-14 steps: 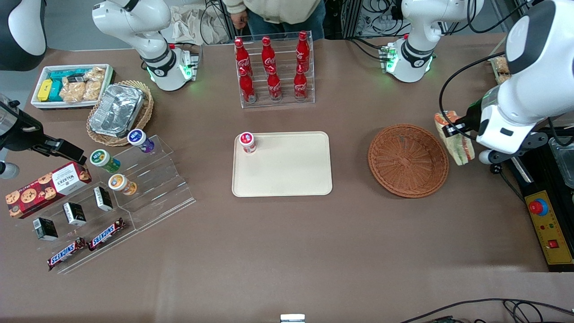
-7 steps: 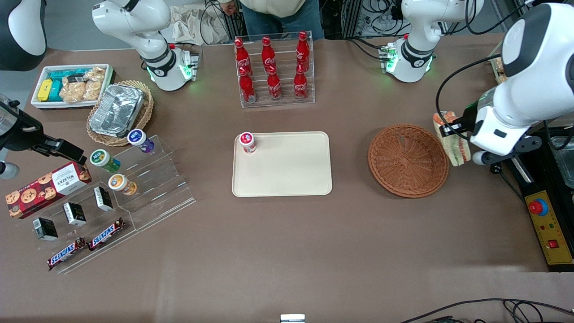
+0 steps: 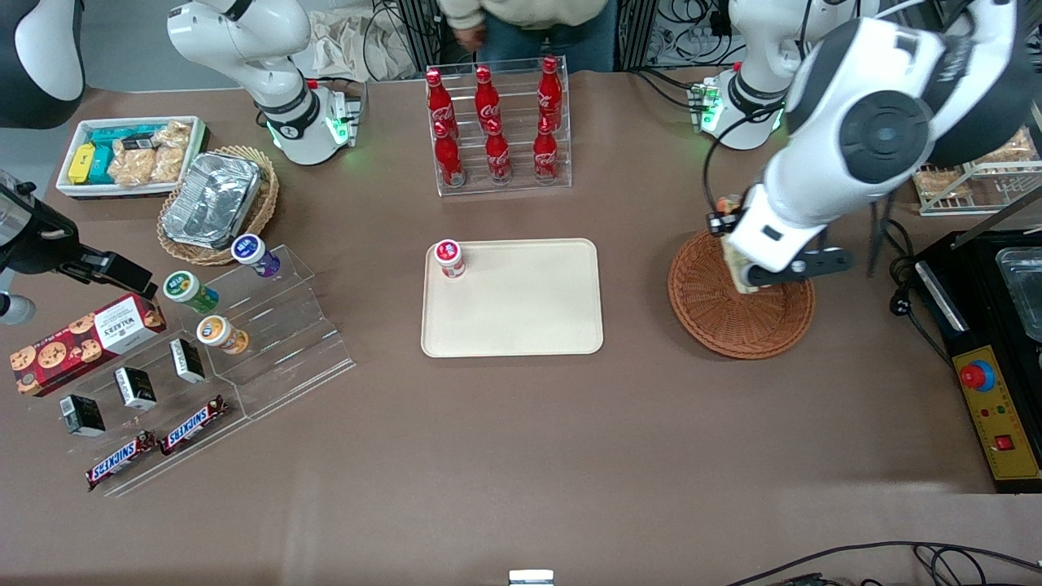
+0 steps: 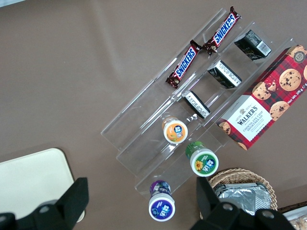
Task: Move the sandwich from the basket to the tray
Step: 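Carry the sandwich over the cream tray with the left gripper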
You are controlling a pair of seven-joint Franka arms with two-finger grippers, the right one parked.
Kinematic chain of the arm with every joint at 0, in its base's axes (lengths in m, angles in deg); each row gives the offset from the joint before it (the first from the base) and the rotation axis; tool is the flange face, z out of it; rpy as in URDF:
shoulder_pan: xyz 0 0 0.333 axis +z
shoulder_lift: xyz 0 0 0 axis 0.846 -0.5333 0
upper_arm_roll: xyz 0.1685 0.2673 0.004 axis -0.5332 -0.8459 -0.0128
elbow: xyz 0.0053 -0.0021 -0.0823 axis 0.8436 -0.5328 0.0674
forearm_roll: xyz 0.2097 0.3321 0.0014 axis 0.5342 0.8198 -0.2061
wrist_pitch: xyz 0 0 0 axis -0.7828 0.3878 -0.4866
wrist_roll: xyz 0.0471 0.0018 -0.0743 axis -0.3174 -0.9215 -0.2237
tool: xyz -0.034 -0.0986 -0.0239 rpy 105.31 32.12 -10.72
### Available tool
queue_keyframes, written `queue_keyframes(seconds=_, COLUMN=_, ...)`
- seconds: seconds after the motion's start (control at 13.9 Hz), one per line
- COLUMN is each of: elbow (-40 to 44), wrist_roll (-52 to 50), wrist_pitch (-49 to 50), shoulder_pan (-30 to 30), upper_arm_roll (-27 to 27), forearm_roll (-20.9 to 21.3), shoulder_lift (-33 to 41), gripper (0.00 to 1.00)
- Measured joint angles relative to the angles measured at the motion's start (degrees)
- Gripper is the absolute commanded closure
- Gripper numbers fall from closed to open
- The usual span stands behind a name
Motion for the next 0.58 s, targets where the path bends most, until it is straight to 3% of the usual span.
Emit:
queue_keyframes(seconds=0.29, elbow=0.01, wrist_roll=-1.63, wrist_pitch=-4.53, shoulder_pan=-5.89, upper_arm_roll=0.58, forearm_roll=-0.26, shoulder_lift=-3.15, gripper=1.0)
queue_keyframes(seconds=0.58, elbow=-0.01, wrist_roll=-2.01, wrist_pitch=-9.38, shoulder_pan=-7.86, upper_arm_roll=2.08, forearm_roll=-2.54, shoulder_lift=-6.73, gripper=1.0)
